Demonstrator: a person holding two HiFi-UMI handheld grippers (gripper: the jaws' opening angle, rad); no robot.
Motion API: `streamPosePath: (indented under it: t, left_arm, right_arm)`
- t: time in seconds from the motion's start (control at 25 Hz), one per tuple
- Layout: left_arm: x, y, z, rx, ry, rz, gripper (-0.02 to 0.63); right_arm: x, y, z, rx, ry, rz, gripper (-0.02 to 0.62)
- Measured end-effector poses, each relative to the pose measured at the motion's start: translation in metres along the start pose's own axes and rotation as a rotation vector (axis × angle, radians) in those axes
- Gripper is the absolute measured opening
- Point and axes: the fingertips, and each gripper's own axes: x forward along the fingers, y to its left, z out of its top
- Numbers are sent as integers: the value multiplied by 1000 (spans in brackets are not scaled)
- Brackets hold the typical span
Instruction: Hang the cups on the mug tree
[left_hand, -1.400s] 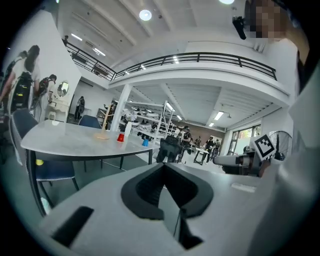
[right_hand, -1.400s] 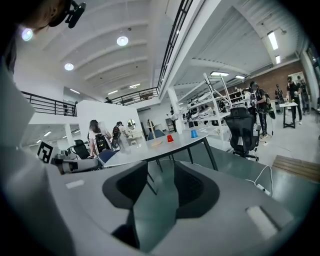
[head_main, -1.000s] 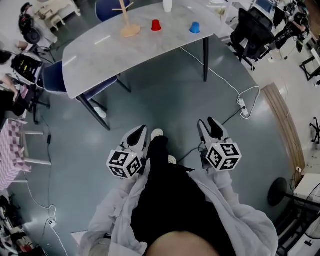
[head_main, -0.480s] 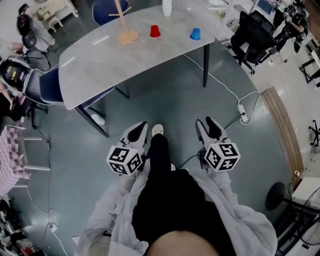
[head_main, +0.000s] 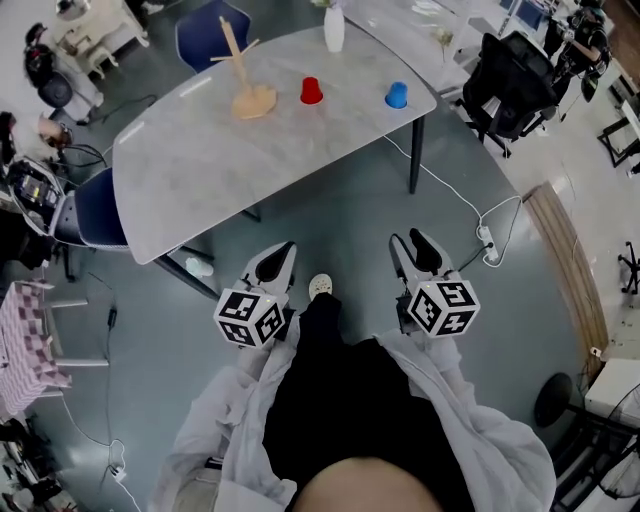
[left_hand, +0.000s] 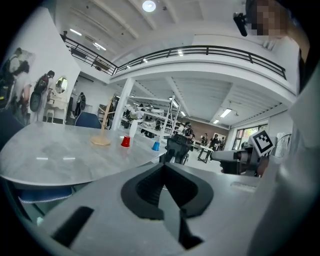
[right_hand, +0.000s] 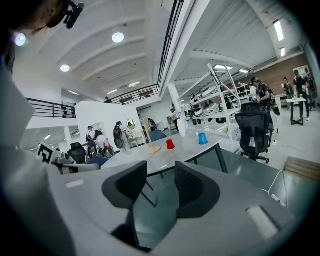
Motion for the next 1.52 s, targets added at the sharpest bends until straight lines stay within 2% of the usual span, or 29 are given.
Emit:
streamPosePath:
  t: [0.28, 0.72, 0.92, 1.28, 1.52]
  left_arm:
    - [42, 57, 36, 4, 3, -3, -3]
    - [100, 133, 79, 29, 12, -39, -3]
    - [105, 145, 78, 15, 25, -54, -3]
    - [106, 166, 53, -66, 57, 3, -3]
    - [134, 186, 68, -80, 41, 43, -3]
  right_arm:
    - [76, -2, 29, -2, -2, 0, 167]
    - [171, -5, 51, 10, 0, -19, 167]
    - [188, -4, 48, 1, 32, -28, 167]
    - [216, -5, 35, -12, 107, 12, 183]
    - [258, -14, 47, -32, 144, 68, 192]
